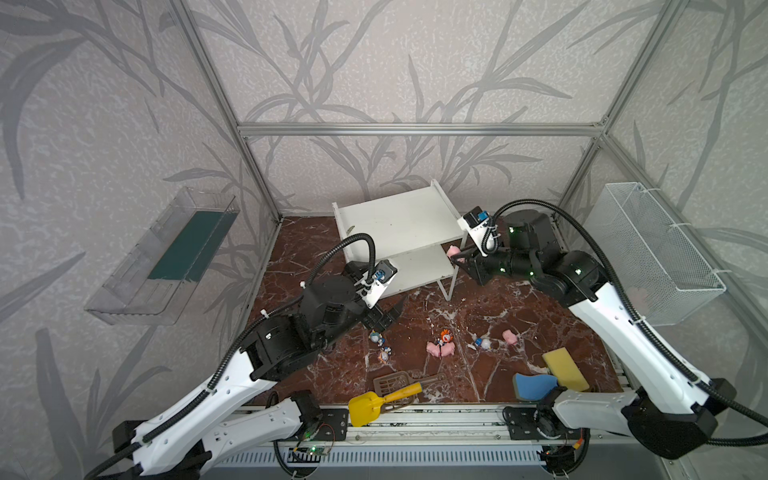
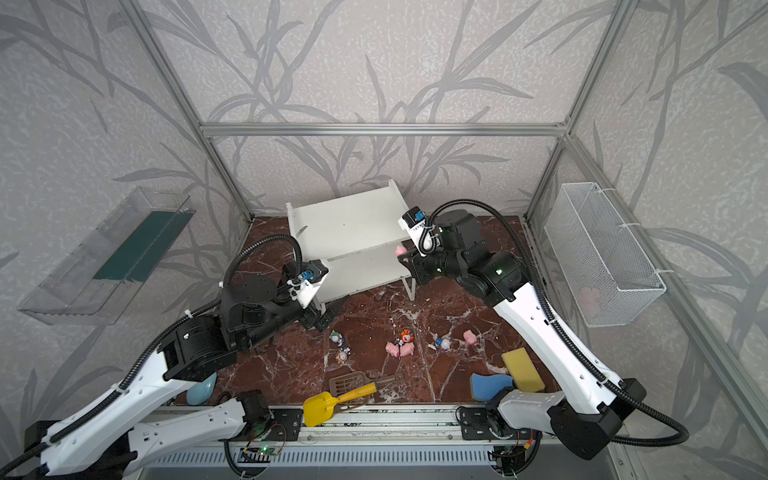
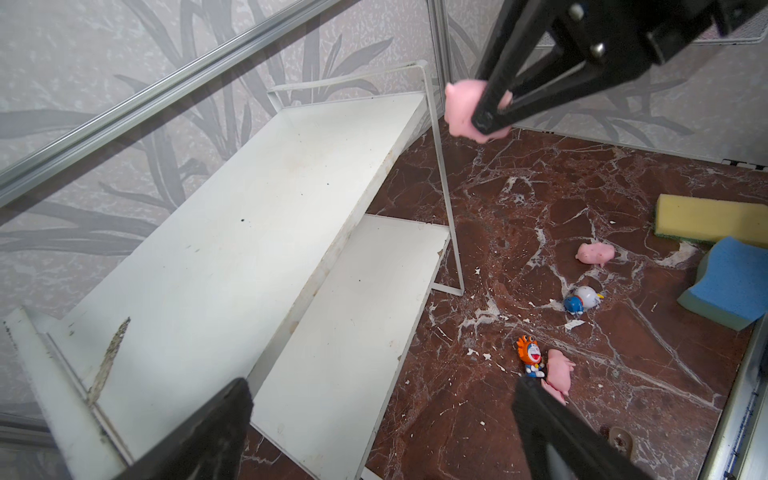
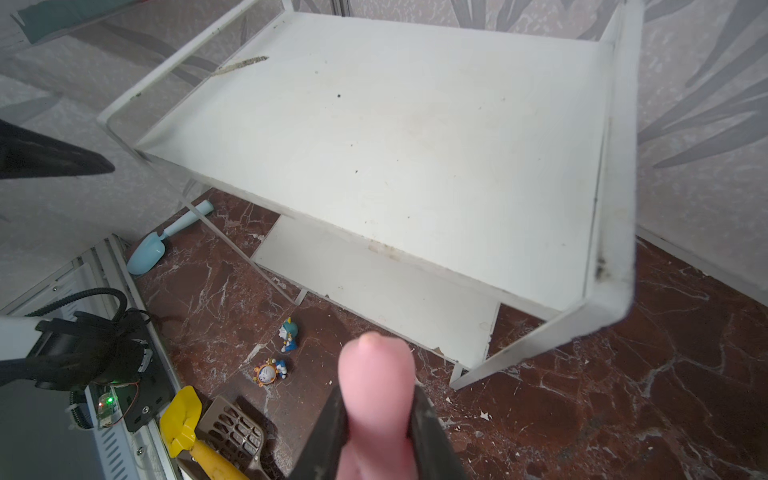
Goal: Place and organize the plastic toys onto the shelf
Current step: 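Carry the pink pig toward the shelf while the left gripper steadies the shelf, then lower the pink pig onto the lower shelf tier and open the right gripper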
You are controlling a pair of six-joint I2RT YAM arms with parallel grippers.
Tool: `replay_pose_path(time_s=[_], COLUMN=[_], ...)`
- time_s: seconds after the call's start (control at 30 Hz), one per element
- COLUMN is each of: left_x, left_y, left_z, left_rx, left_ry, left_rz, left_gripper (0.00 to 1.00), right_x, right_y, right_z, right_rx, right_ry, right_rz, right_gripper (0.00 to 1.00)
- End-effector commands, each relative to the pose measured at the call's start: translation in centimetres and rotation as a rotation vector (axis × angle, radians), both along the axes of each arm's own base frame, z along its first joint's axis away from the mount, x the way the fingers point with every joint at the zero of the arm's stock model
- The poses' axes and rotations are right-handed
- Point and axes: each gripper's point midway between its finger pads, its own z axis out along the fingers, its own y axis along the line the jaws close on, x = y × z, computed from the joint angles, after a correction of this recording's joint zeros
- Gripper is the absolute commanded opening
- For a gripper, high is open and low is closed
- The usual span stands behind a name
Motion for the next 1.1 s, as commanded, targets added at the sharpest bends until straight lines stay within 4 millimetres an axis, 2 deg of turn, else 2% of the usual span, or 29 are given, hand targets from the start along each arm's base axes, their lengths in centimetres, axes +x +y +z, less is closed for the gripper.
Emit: replay_pose_path(time_s=[0.0,0.17,0.27,0.5,0.7,1.07], left_x=[0.0,0.2,0.2,0.1,-0.5,-0.2], left_y=[-0.5,-0.9,-0.8,-0.4,-1.4,-1.0], left_z=[-0.5,-1.7,-2.0,-2.4,-3.3,-3.5], left_rx=[0.011,0.020,0.019,-0.010,-0.033,-0.062], left_ry=[-0.015,0.012,0.019,0.024,0.063,0.078], left_rz=[-0.026,-0.026,-0.025,-0.026,-0.098,-0.098], left_gripper=[0.99,0.99,0.99,0.99,0.99,0.99], right_x=[-0.6,-0.4,0.6,3.7,5.8,8.0], right_y=[0.1,1.1,1.3,1.7,2.2,2.5], right_z=[-1.5,-5.1,-6.4,-8.6,-10.5,-13.2], right_rx=[0.020,0.089,0.121,0.124,0.130,0.137], right_ry=[-0.008,-0.021,-0.040,-0.071,-0.057,-0.042], right_rz=[-0.029,-0.087,-0.140,-0.245,-0.325,-0.418], right_gripper=[0.25,0.25,0.25,0.25,0.25,0.25])
